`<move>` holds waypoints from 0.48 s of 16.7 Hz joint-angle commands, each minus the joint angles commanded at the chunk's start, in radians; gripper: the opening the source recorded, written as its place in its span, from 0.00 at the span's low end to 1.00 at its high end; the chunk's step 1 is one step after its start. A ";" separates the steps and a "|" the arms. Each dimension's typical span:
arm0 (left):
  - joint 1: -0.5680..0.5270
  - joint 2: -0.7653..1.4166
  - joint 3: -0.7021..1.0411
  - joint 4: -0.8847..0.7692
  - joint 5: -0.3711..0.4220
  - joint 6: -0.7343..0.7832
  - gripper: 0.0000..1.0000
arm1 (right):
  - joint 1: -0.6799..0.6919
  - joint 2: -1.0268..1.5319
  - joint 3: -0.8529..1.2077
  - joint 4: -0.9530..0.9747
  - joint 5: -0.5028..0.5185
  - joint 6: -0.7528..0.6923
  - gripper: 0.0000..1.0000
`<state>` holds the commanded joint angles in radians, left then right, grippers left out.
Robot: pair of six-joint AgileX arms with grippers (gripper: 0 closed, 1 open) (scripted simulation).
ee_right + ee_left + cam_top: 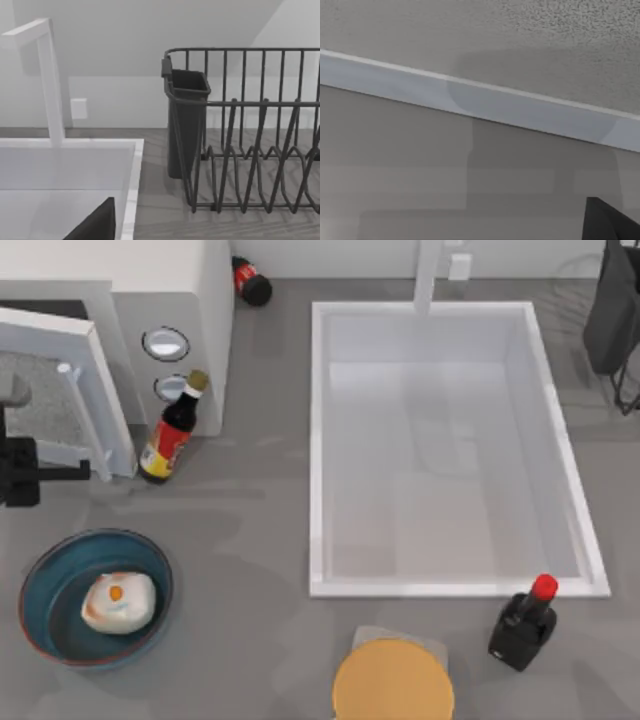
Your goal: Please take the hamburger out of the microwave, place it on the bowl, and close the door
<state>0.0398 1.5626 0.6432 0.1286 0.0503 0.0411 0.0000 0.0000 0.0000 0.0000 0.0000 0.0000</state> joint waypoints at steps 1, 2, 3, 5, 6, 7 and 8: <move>0.000 0.003 0.003 0.000 0.000 0.000 0.00 | 0.000 0.000 0.000 0.000 0.000 0.000 1.00; -0.001 0.016 0.016 -0.002 -0.001 -0.001 0.00 | 0.000 0.000 0.000 0.000 0.000 0.000 1.00; -0.002 0.040 0.040 -0.004 -0.001 -0.001 0.00 | 0.000 0.000 0.000 0.000 0.000 0.000 1.00; -0.006 0.119 0.120 -0.009 -0.003 -0.003 0.00 | 0.000 0.000 0.000 0.000 0.000 0.000 1.00; -0.009 0.168 0.173 -0.013 -0.004 -0.005 0.00 | 0.000 0.000 0.000 0.000 0.000 0.000 1.00; -0.011 0.215 0.230 -0.017 -0.005 -0.006 0.00 | 0.000 0.000 0.000 0.000 0.000 0.000 1.00; -0.014 0.259 0.283 -0.021 -0.006 -0.007 0.00 | 0.000 0.000 0.000 0.000 0.000 0.000 1.00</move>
<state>0.0261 1.8213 0.9267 0.1076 0.0440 0.0336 0.0000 0.0000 0.0000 0.0000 0.0000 0.0000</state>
